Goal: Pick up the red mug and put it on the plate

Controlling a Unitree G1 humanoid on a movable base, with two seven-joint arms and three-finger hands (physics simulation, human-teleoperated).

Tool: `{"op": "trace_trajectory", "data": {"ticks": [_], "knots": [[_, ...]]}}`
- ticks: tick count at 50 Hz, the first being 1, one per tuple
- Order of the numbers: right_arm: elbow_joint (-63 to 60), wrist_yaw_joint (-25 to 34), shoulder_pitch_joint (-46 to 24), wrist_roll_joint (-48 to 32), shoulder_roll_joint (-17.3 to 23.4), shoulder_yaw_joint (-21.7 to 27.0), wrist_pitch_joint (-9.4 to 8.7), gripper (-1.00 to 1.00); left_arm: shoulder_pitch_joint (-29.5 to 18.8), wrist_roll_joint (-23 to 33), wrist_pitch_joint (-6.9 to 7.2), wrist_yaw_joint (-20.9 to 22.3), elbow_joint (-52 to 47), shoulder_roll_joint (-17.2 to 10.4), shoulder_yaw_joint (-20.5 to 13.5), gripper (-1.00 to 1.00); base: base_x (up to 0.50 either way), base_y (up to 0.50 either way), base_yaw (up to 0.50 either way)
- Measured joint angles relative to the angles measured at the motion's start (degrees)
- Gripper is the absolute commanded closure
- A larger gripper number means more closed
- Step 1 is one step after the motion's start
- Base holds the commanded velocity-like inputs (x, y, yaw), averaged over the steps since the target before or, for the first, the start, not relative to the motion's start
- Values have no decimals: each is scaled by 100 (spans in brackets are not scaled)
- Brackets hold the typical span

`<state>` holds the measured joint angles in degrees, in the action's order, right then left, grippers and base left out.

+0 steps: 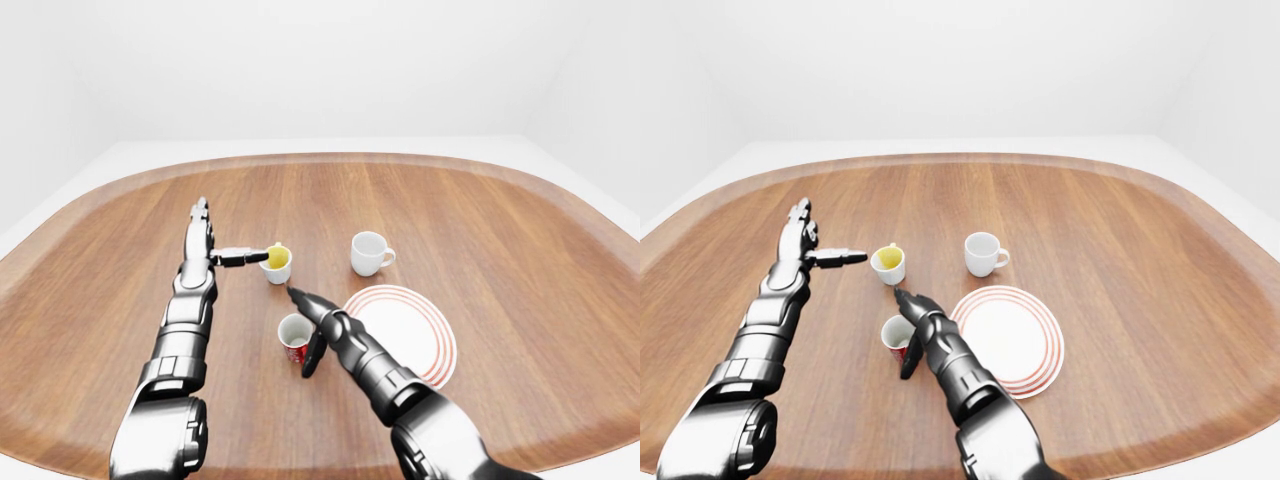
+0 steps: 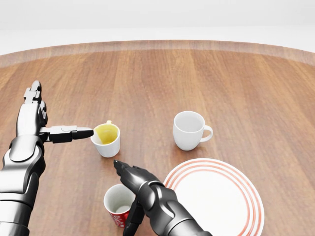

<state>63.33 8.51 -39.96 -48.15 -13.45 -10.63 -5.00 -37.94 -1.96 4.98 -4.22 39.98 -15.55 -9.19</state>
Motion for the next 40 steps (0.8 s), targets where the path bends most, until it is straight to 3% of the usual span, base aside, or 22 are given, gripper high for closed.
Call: {"op": "trace_trajectory", "data": {"ticks": [29,30,31,32,40], "knots": [[686,-239,-206,-61,-128,42,0,-100,-10,-20,-79,7,119,-7,-1,-100,0,0,0],[694,-242,-207,-64,-131,43,0,-58,-10,-20,-80,7,120,-7,-1,-100,0,0,0],[687,-262,-216,-67,-131,59,0,29,-9,-21,-82,7,121,-7,-1,-100,0,0,0],[675,-280,-232,-67,-130,74,0,100,-9,-21,-84,7,123,-7,-1,-100,0,0,0],[685,-258,-241,-41,-137,100,0,100,-16,-19,-108,6,160,-7,2,-100,0,0,0]]}}
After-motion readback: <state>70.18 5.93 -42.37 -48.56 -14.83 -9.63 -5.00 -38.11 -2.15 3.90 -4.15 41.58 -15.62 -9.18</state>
